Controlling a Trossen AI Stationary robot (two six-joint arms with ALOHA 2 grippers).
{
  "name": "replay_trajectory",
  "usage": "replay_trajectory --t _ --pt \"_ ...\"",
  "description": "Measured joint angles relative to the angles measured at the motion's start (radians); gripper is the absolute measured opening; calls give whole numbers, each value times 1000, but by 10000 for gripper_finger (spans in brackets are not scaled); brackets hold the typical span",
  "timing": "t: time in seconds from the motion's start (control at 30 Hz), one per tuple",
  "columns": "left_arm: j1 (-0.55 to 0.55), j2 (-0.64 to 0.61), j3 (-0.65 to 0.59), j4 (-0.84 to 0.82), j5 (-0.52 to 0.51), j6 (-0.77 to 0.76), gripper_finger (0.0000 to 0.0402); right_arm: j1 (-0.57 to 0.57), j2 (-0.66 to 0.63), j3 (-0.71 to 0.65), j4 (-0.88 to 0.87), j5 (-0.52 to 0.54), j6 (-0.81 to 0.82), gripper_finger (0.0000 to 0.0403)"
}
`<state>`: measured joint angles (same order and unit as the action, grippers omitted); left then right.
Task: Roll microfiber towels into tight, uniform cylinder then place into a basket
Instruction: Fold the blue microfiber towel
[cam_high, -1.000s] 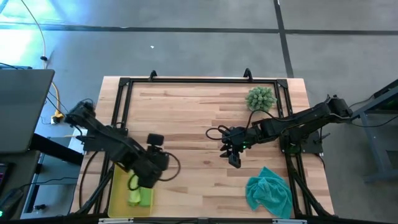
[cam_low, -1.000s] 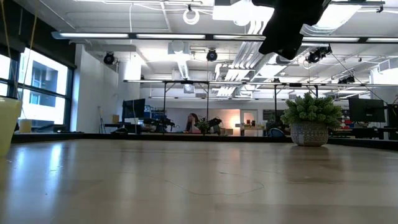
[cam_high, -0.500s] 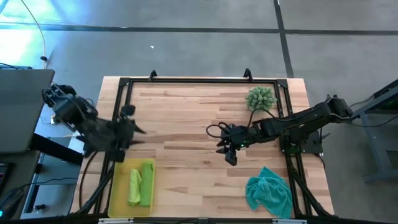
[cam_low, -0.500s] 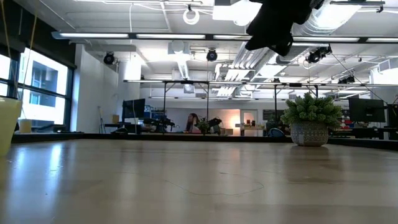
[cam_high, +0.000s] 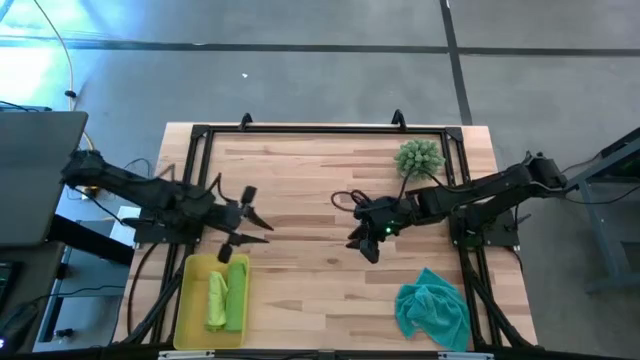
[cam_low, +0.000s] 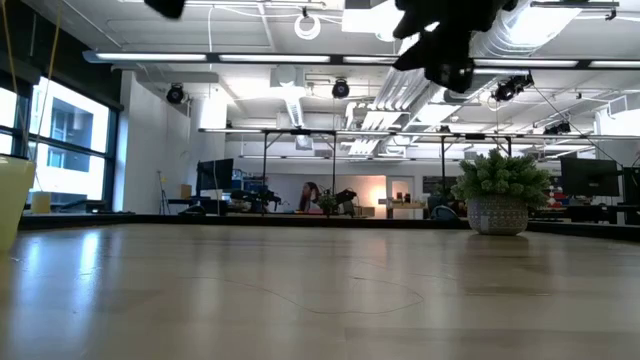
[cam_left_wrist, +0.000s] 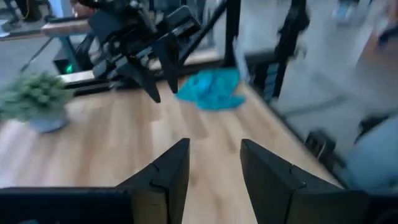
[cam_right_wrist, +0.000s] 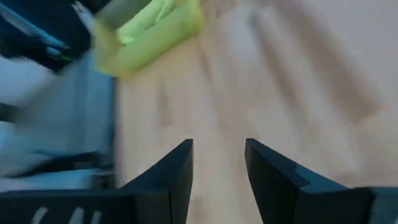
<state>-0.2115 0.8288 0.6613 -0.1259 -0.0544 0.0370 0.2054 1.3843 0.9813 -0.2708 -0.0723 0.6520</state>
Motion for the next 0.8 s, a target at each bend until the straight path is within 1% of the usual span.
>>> replay_trajectory --t 0.07,0.13,0.2,0.23,0.3,0.4,0.5,0.57,0.63,0.8 --pt "27 10 -111 198 38 -63 130 -3 -2 0 -24 -106 158 139" --pt "43 51 -195 384 37 -140 130 23 -2 0 -91 -201 281 139" --pt "50 90 -258 500 12 -215 130 69 -2 0 -175 -271 373 139" --pt "53 111 -278 545 -3 -251 131 94 -2 0 -227 -287 429 139" --pt "55 152 -293 592 -43 -313 131 148 -2 0 -324 -294 545 139" --pt "55 207 -295 599 -107 -416 131 232 -2 0 -426 -295 710 139" --pt "55 250 -295 610 -119 -473 131 308 4 0 -495 -290 851 139" --pt "53 277 -295 629 -115 -479 131 349 12 0 -532 -258 936 139" --pt "48 298 -295 654 -115 -479 131 381 29 0 -549 -247 996 139" --pt "32 341 -294 743 -114 -471 131 442 66 -1 -542 -241 1057 143"
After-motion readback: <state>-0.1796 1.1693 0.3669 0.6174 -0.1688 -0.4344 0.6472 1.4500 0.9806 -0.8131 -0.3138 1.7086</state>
